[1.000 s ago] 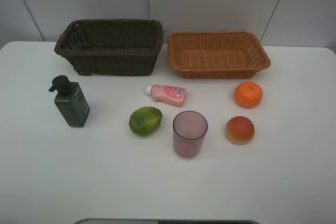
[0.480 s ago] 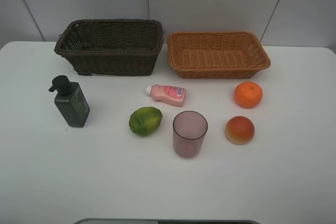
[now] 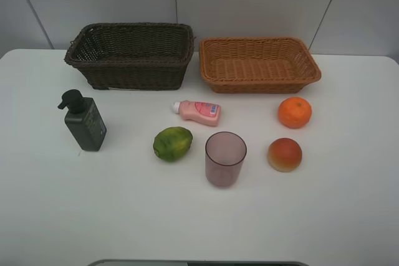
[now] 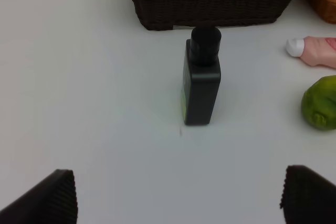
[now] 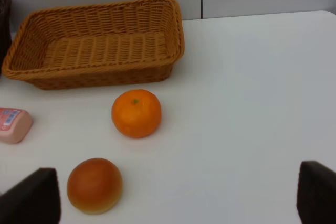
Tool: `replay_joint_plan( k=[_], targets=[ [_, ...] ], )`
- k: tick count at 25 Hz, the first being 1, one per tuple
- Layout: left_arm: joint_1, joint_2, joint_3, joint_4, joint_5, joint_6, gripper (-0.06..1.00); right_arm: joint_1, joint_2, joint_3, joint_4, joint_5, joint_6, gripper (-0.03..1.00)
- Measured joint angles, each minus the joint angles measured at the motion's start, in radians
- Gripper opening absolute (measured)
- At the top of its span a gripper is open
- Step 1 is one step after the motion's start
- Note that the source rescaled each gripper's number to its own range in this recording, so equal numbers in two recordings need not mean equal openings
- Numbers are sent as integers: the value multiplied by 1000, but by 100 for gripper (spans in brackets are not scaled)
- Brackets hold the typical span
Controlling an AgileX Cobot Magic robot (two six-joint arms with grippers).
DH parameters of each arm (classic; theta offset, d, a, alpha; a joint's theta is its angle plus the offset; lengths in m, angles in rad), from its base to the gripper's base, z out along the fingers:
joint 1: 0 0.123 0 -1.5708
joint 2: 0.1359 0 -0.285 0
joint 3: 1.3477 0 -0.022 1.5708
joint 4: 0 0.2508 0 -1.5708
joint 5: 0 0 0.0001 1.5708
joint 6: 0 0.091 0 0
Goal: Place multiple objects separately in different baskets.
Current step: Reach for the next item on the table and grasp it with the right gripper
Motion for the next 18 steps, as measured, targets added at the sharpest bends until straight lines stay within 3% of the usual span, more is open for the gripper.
replay_joint_plan(
  k=[18],
  targets=[
    [0, 0, 0, 0, 0, 0, 100, 0, 0, 0, 0, 0, 0, 100]
  ],
)
